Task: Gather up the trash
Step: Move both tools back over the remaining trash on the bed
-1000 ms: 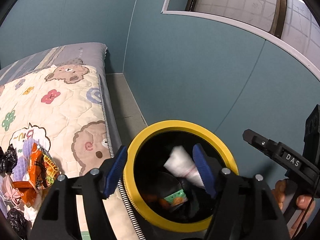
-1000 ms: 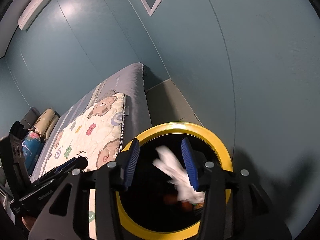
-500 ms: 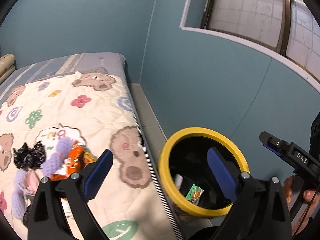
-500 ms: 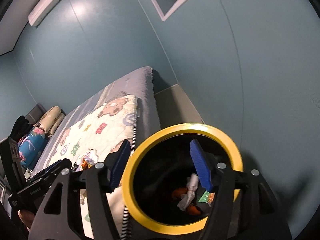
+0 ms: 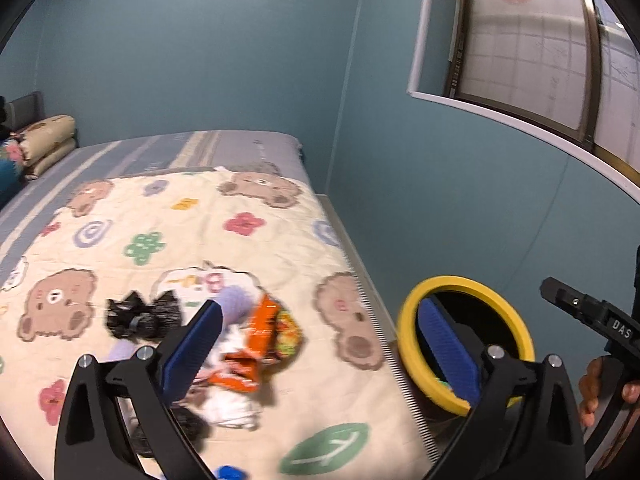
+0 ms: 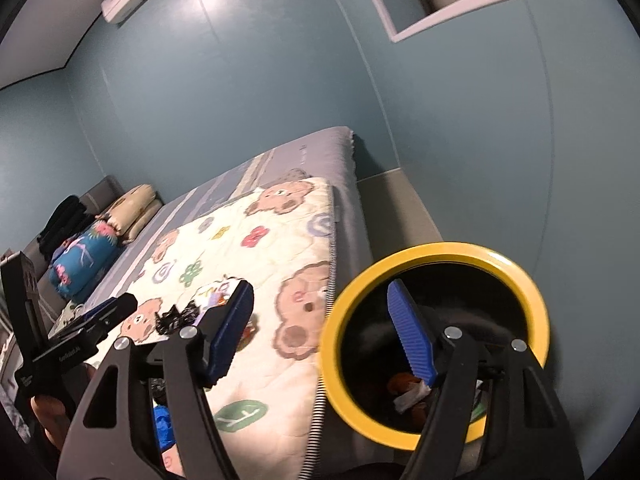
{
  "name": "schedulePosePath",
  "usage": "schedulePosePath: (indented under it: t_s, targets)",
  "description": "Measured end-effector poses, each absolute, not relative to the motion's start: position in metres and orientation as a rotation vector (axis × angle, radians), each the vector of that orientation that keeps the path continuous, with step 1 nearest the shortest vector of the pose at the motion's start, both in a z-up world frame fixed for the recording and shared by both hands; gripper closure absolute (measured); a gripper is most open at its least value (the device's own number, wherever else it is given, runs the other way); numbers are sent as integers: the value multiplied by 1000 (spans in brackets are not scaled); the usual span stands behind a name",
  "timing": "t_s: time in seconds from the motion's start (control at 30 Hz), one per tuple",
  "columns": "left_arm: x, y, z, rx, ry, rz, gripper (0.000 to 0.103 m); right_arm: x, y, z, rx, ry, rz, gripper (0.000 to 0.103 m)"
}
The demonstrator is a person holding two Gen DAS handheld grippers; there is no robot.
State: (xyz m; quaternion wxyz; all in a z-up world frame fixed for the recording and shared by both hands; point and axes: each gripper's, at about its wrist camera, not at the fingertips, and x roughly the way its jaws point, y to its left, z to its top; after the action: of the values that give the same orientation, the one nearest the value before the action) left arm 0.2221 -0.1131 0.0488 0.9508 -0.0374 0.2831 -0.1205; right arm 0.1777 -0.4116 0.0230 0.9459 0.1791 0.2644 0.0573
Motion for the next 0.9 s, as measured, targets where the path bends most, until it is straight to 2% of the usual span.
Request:
schedulePosePath:
  t_s: [0.43,0.9]
  targets:
    - [210,-21,37,-114,581,-72,8,192,-342,32,307,573,216,37]
    - [209,59,-1,-92,654,81,8,222,-259,12,195,641,308,37]
